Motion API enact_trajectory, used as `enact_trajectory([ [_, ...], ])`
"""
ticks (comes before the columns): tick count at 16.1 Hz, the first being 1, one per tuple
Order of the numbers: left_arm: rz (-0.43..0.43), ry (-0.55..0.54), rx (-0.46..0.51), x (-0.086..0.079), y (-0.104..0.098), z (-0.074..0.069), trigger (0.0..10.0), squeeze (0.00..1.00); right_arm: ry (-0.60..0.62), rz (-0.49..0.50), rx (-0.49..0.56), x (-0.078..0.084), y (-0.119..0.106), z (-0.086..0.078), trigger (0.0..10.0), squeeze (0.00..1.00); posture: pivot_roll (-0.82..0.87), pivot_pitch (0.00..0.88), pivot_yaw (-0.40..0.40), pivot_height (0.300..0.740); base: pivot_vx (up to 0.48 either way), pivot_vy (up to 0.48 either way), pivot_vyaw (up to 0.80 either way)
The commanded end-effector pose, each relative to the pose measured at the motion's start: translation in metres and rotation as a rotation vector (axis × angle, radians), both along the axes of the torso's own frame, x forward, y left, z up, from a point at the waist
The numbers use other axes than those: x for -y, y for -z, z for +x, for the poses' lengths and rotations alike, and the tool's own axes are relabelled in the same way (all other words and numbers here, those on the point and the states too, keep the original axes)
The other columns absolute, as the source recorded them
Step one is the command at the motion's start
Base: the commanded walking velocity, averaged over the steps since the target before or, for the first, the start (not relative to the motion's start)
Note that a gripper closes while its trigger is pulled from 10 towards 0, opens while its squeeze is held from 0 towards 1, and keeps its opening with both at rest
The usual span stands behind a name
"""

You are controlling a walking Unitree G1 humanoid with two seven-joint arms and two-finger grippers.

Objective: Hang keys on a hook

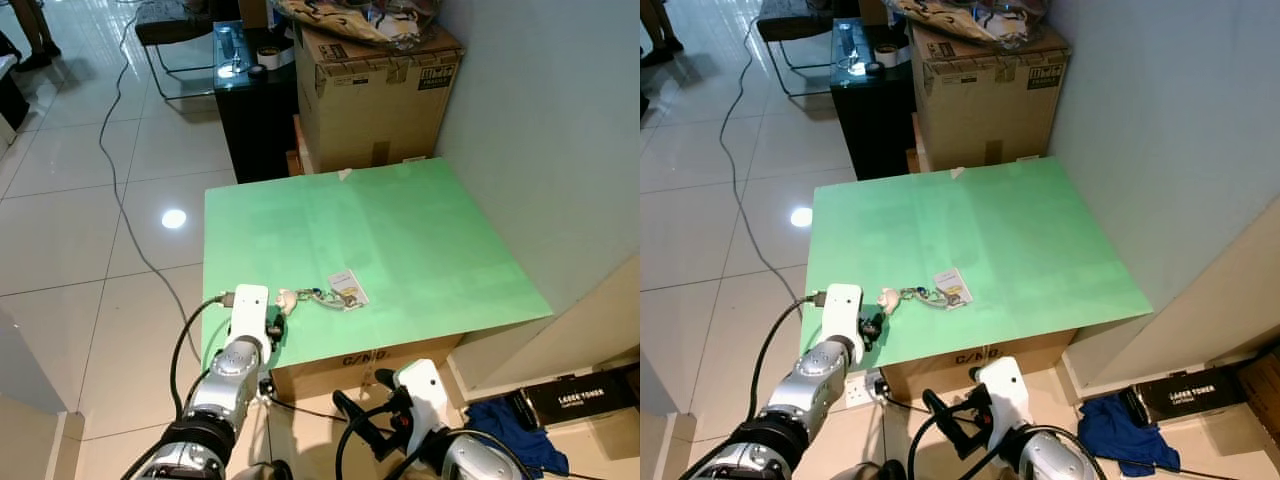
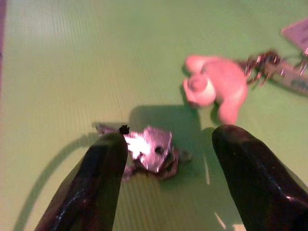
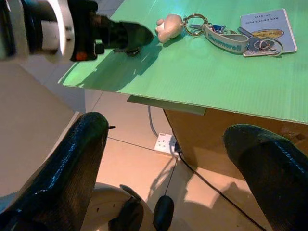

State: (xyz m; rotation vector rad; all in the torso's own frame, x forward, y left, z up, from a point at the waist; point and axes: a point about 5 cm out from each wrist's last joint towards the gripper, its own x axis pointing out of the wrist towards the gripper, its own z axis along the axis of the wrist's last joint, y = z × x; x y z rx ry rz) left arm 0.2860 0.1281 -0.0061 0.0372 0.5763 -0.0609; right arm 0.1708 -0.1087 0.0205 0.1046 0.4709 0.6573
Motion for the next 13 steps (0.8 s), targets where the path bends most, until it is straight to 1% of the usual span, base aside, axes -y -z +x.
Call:
enact_trajectory([
  [1,0.024,0.010,-0.010,-0.001,0.003,-0.001,10.0,0.00,-0.004,0.008,0.007,-0.003,-0.004,-0.001,10.0,0.00,-0.23,0.087,0.080,0.740,0.000,0.000,0.00],
  [2,0.023,0.008,-0.028,0.001,0.005,-0.002,10.0,0.00,-0.003,0.009,0.004,-0.003,-0.003,-0.001,10.0,0.00,-0.23,0.091,0.081,0.740,0.000,0.000,0.00],
  [5,0.019,0.021,-0.039,0.006,0.007,-0.003,10.0,0.00,0.001,0.011,0.001,-0.003,-0.003,-0.002,10.0,0.00,-0.24,0.096,0.080,0.740,0.000,0.000,0.00],
  [7,0.011,0.040,-0.029,0.013,0.005,0.001,10.0,0.00,0.002,0.013,-0.006,-0.001,-0.001,-0.004,10.0,0.00,-0.25,0.102,0.083,0.740,0.000,0.000,0.00],
  [9,0.016,0.057,-0.001,0.016,0.001,0.005,10.0,0.00,0.005,0.013,-0.010,0.000,0.001,-0.006,10.0,0.00,-0.25,0.106,0.086,0.740,0.000,0.000,0.00],
  [13,0.032,0.059,-0.006,0.015,0.003,0.004,10.0,0.00,0.011,0.010,-0.021,0.001,0.007,-0.006,10.0,0.00,-0.25,0.113,0.088,0.740,0.000,0.000,0.00],
])
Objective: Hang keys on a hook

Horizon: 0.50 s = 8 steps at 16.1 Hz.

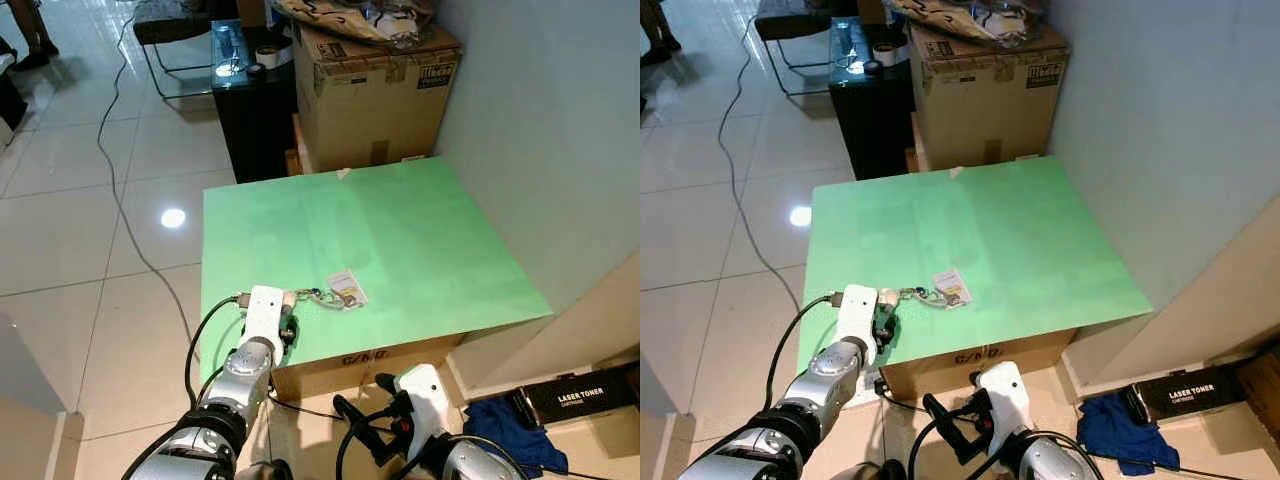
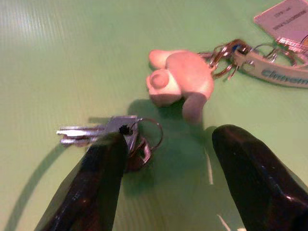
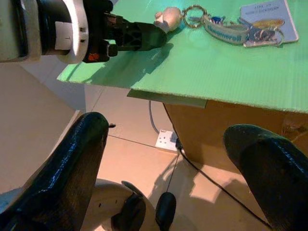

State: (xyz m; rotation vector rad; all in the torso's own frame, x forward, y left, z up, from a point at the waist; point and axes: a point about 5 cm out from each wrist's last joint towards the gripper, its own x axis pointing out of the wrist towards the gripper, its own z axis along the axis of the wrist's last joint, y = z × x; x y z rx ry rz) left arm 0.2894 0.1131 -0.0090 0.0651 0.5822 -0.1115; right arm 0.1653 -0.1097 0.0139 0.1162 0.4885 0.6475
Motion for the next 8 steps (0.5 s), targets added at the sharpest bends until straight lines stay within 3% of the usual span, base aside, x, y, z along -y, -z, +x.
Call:
enact_trajectory([
  [1,0.022,0.002,0.000,-0.001,0.000,0.000,10.0,0.00,0.000,0.007,-0.003,0.000,0.002,-0.001,10.0,0.00,-0.25,0.113,0.087,0.740,0.000,0.000,0.00],
  [5,0.046,0.011,-0.005,0.003,0.002,0.000,10.0,0.00,-0.001,0.007,-0.007,-0.001,0.005,-0.002,10.0,0.00,-0.25,0.123,0.082,0.740,0.000,0.000,0.00],
  [8,0.048,0.058,0.030,0.018,-0.005,0.005,10.0,0.00,0.001,0.010,-0.006,-0.002,0.004,-0.005,10.0,0.00,-0.27,0.128,0.084,0.740,0.000,0.000,0.00],
])
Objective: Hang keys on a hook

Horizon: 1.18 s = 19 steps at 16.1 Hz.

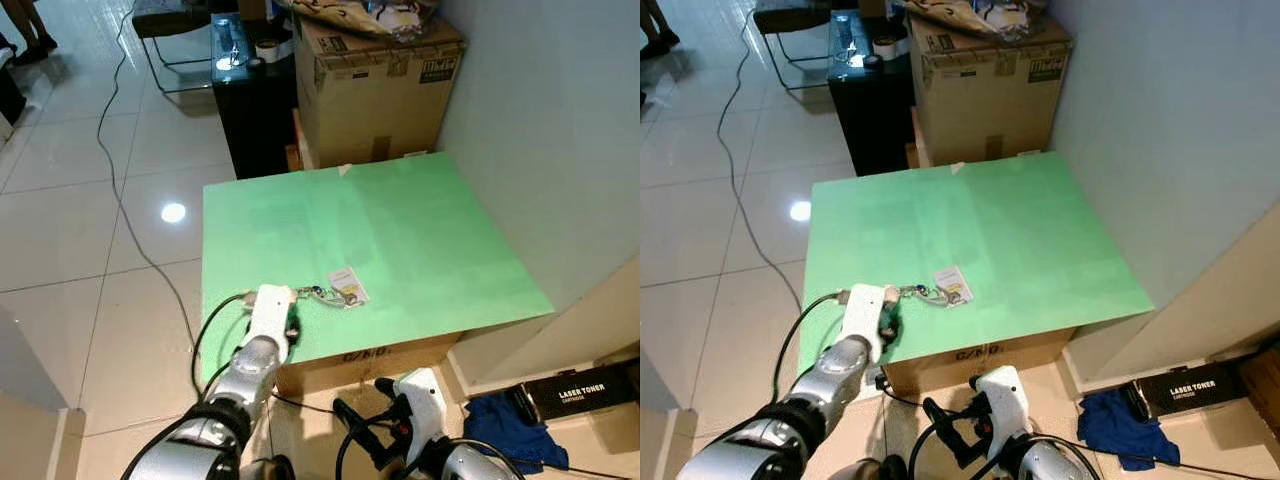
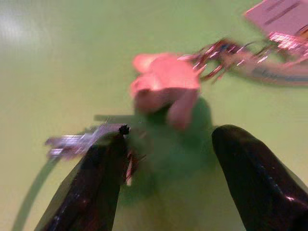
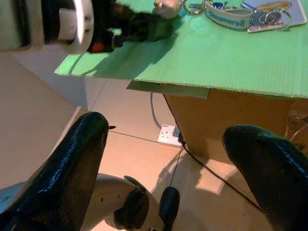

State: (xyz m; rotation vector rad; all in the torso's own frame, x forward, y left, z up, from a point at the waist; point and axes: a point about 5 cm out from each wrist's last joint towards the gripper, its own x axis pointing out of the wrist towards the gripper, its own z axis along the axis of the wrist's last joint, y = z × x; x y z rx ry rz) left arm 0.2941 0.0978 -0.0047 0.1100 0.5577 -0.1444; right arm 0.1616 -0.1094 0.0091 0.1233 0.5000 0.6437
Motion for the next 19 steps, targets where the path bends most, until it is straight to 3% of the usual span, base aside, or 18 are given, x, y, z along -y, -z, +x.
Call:
enact_trajectory([
  [1,0.015,0.017,0.009,0.004,-0.002,0.002,10.0,0.00,0.000,0.008,0.006,-0.001,-0.002,-0.003,10.0,0.00,-0.27,0.131,0.086,0.740,0.000,0.000,0.00],
  [7,0.011,0.008,0.033,0.013,-0.014,0.013,10.0,0.00,0.002,0.011,0.001,0.000,-0.003,-0.008,10.0,0.00,-0.27,0.146,0.086,0.740,0.000,0.000,0.00],
  [12,0.013,-0.060,0.053,0.000,-0.016,0.017,10.0,0.00,0.008,0.006,-0.019,0.005,0.003,-0.014,10.0,0.00,-0.28,0.153,0.085,0.740,0.000,0.000,0.00],
  [19,0.052,-0.103,0.045,-0.020,-0.015,0.019,10.0,0.00,-0.009,-0.003,-0.041,0.005,0.020,-0.011,10.0,0.00,-0.26,0.138,0.079,0.740,0.000,0.000,0.00],
])
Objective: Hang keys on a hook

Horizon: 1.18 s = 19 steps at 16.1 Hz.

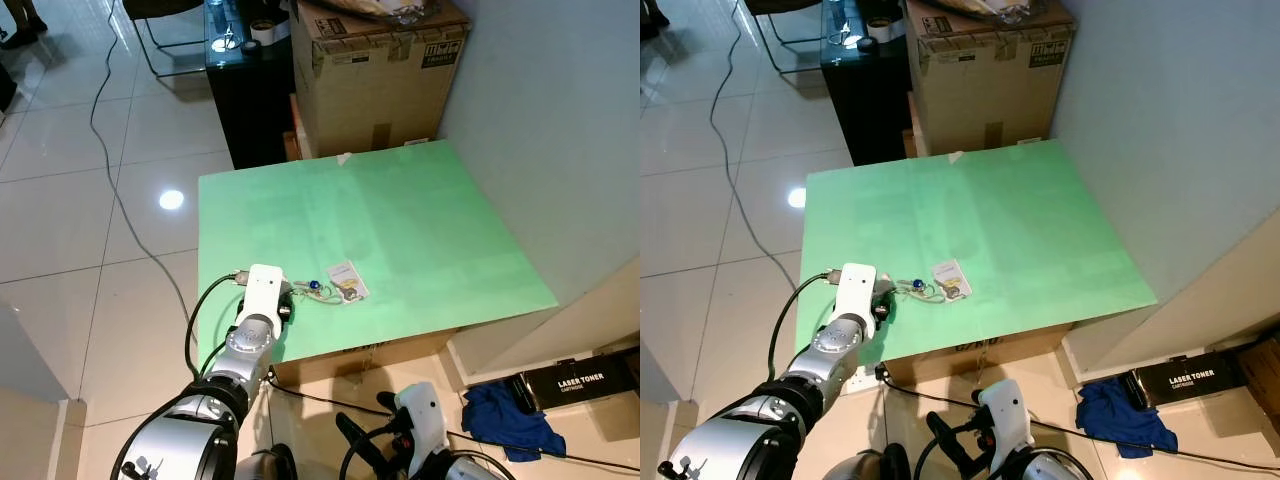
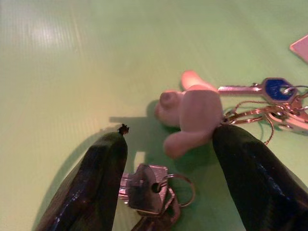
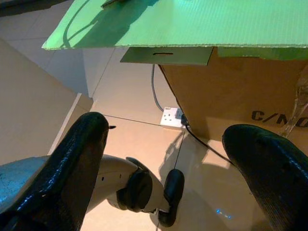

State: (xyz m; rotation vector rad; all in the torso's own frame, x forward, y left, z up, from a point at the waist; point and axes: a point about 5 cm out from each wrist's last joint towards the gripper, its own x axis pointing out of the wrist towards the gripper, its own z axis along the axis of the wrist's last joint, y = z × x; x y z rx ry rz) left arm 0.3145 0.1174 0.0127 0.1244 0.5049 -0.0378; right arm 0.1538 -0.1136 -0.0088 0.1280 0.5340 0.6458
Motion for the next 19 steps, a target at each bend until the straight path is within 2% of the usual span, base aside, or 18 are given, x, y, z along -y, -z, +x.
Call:
enact_trajectory([
  [1,0.019,-0.020,-0.030,-0.002,0.004,-0.003,10.0,0.00,-0.006,0.003,-0.008,0.001,0.003,-0.005,10.0,0.00,-0.26,0.137,0.080,0.740,0.000,0.000,0.00],
  [7,-0.007,-0.016,-0.041,-0.002,0.012,-0.011,10.0,0.00,-0.003,0.011,0.011,0.004,-0.001,-0.014,10.0,0.00,-0.26,0.136,0.086,0.740,0.000,0.000,0.00],
  [10,-0.001,0.007,-0.052,0.001,0.020,-0.021,10.0,0.00,-0.006,0.023,0.024,-0.002,-0.009,-0.011,10.0,0.00,-0.25,0.137,0.084,0.740,0.000,0.000,0.00],
  [16,-0.001,0.008,-0.039,0.002,0.017,-0.019,10.0,0.00,-0.007,0.025,0.035,-0.004,-0.017,-0.002,10.0,0.00,-0.25,0.138,0.081,0.740,0.000,0.000,0.00],
  [17,0.001,0.005,-0.046,0.002,0.018,-0.019,0.0,0.00,-0.007,0.025,0.036,-0.004,-0.018,-0.001,10.0,0.00,-0.25,0.138,0.079,0.740,0.000,0.000,0.00],
  [19,-0.011,0.008,-0.059,0.006,0.018,-0.019,0.0,0.00,-0.008,0.025,0.036,-0.004,-0.019,0.000,10.0,0.00,-0.25,0.139,0.079,0.740,0.000,0.000,0.00],
])
